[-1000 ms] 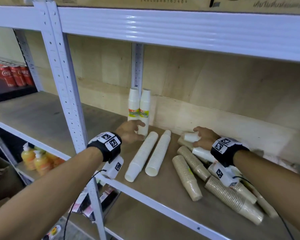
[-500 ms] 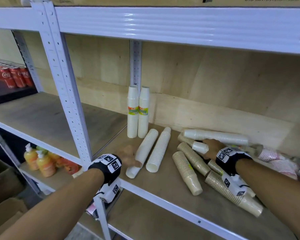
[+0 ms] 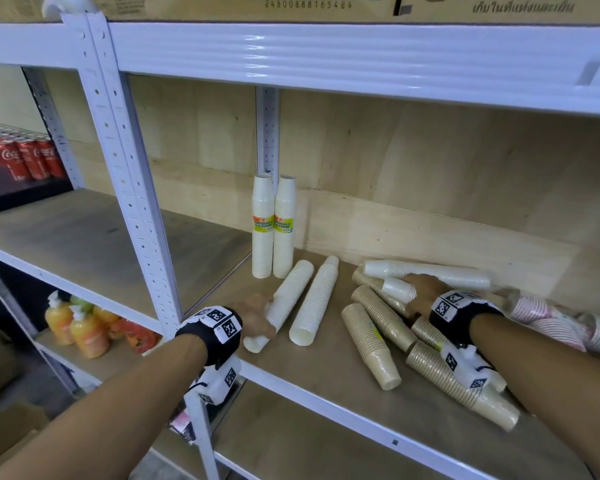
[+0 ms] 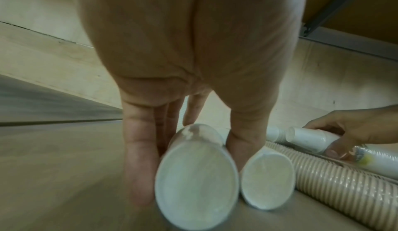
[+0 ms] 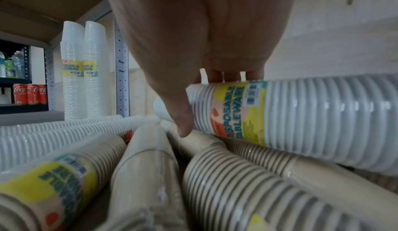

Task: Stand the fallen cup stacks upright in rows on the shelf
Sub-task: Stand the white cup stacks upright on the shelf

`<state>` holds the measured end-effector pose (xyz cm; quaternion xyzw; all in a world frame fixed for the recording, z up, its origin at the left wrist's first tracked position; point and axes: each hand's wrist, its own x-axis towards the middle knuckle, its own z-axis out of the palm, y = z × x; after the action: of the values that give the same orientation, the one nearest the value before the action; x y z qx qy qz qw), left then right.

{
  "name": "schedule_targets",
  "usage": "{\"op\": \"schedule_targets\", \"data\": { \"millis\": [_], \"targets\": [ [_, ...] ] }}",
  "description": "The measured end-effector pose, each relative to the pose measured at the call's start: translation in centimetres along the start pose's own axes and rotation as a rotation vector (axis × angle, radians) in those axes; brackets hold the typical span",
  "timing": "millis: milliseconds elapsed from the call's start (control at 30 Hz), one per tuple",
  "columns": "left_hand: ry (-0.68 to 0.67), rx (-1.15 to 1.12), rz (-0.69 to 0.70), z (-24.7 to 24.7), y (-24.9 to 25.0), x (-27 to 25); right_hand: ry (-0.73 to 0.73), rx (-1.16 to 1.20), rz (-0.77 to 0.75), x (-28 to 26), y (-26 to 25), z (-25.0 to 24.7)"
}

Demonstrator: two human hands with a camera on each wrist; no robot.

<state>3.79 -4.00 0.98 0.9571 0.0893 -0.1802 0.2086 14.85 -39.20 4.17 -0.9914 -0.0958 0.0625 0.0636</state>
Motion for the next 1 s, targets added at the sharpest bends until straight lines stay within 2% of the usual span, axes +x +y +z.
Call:
{"op": "schedule_targets", "data": {
  "millis": [200,400,700,833,1000],
  "targets": [
    [0.071,0.094,0.069,-3.5,1.2,-0.4,0.035,0.026,-0.008,0.1,-0.6,-2.5],
    [0.236,0.087,0.107,-7.9,2.9,-1.2,0.14,0.129,-0.036,0.3,-3.2,-7.4],
    [0.471,0.021,0.24,-15.0,6.5,-2.3,0.357,0.317,-0.291,-0.1,-13.4,-13.8],
    [0.528,-0.037,0.281,-17.3,7.3,-2.6,0.44,0.458,-0.35,-0.3,-17.6,-14.5],
    [0.575,-0.018,0.268,-19.0,7.4,-2.7,0.451,0.603,-0.348,0.0,-21.2,-13.4]
  ]
}}
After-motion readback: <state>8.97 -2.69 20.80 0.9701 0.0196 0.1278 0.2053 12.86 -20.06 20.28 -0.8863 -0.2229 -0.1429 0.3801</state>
